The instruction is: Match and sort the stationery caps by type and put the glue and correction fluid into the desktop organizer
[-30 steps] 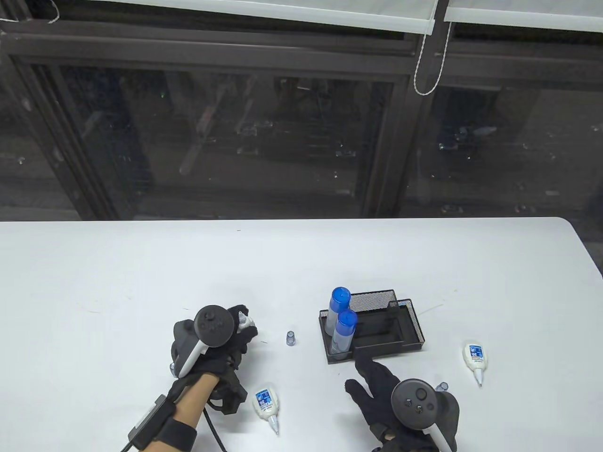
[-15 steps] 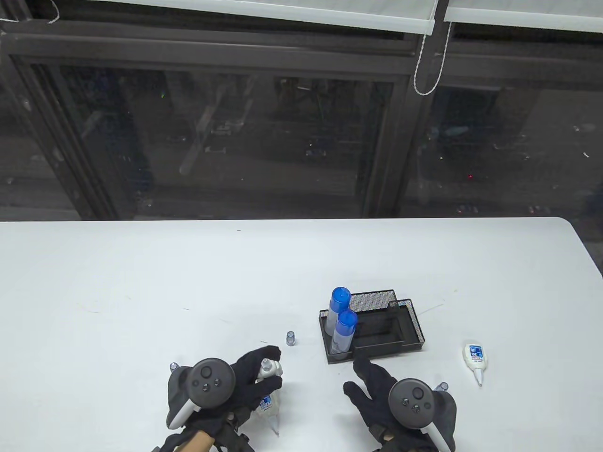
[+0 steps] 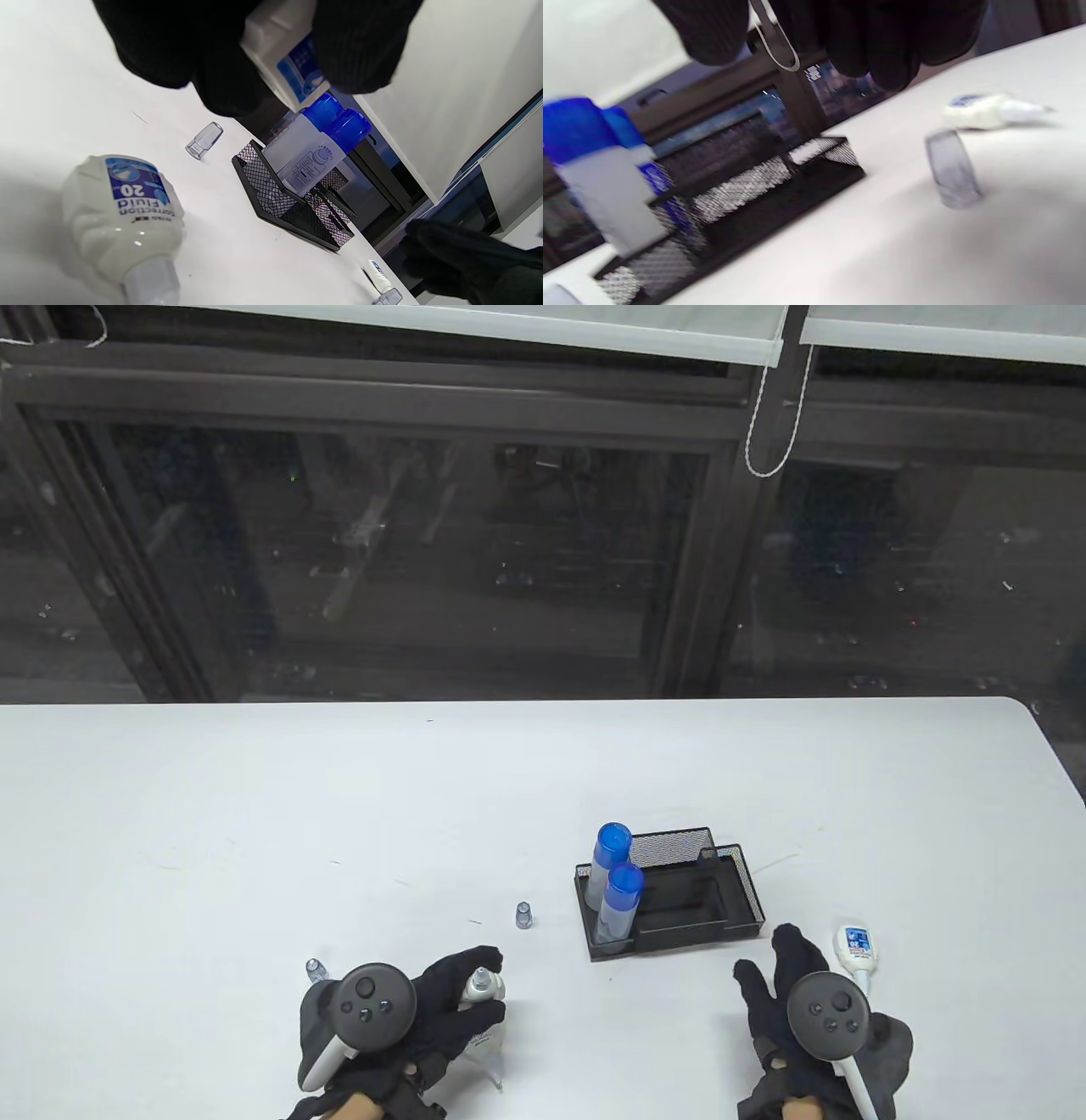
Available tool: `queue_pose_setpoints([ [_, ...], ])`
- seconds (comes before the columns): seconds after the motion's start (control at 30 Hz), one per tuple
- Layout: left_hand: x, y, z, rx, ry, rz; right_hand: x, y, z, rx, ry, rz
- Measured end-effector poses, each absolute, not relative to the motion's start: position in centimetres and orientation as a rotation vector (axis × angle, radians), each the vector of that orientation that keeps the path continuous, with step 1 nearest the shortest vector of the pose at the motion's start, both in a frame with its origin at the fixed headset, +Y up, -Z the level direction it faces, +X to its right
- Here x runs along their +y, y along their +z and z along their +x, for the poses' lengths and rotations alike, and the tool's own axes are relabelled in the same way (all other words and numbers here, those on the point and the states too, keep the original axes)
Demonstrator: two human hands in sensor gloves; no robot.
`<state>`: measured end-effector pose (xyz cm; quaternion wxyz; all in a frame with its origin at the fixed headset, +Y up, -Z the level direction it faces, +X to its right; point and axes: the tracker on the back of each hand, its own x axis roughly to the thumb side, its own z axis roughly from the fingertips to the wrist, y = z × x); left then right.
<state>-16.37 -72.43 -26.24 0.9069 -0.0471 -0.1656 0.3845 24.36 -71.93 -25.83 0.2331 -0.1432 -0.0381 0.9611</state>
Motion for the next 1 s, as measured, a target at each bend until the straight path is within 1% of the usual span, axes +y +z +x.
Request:
queue_pose_setpoints([
  [0.07, -72.5, -26.2, -16.4, -0.344, 0.795, -0.096, -72.7, -26.4, 24.4, -0.048, 2.675, -0.443],
  [0.1, -72.5, -26.1, -16.4, -0.349, 0.788, -0.096, -73.1, -26.6, 24.4, -0.001, 2.707, -0.500],
  [0.17, -72.5, -25.9, -16.4, -0.351, 0.778, -0.094, -73.8, -26.8, 24.6, 0.131, 2.769, -0.580],
  [0.2, -72.6, -25.8, -16.4, -0.353, 0.772, -0.093, -74.4, -27.0, 24.6, 0.240, 2.789, -0.622],
  [0.3, -72.6, -25.8, -16.4, -0.356, 0.767, -0.090, -75.8, -27.4, 24.5, 0.407, 2.789, -0.663],
  [0.37, -72.6, -25.8, -16.4, -0.356, 0.772, -0.091, -76.4, -27.6, 24.3, 0.458, 2.796, -0.655],
  [0.53, -72.6, -25.7, -16.4, -0.351, 0.771, -0.085, -76.2, -27.9, 24.0, 0.361, 2.956, -0.702],
  [0.6, -72.6, -25.7, -16.4, -0.354, 0.776, -0.090, -76.2, -28.0, 24.1, 0.269, 2.993, -0.729],
  [0.7, -72.6, -25.7, -16.2, -0.357, 0.774, -0.092, -75.8, -27.9, 24.0, 0.226, 2.983, -0.714],
  [0.73, -72.6, -25.7, -16.1, -0.360, 0.774, -0.096, -75.2, -27.7, 23.8, 0.197, 2.949, -0.681],
  [0.87, -72.8, -25.8, -15.7, -0.379, 0.770, -0.117, -71.6, -26.8, 21.5, -0.010, 2.822, -0.431],
  [0.9, -72.9, -25.8, -15.6, -0.382, 0.767, -0.121, -70.4, -26.4, 20.5, -0.055, 2.789, -0.306],
  [0.97, -73.0, -25.8, -15.3, -0.388, 0.766, -0.130, -68.7, -26.0, 18.8, -0.084, 2.695, -0.165],
  [1.0, -73.1, -25.8, -15.2, -0.394, 0.765, -0.136, -67.6, -25.9, 17.5, -0.087, 2.630, -0.017],
])
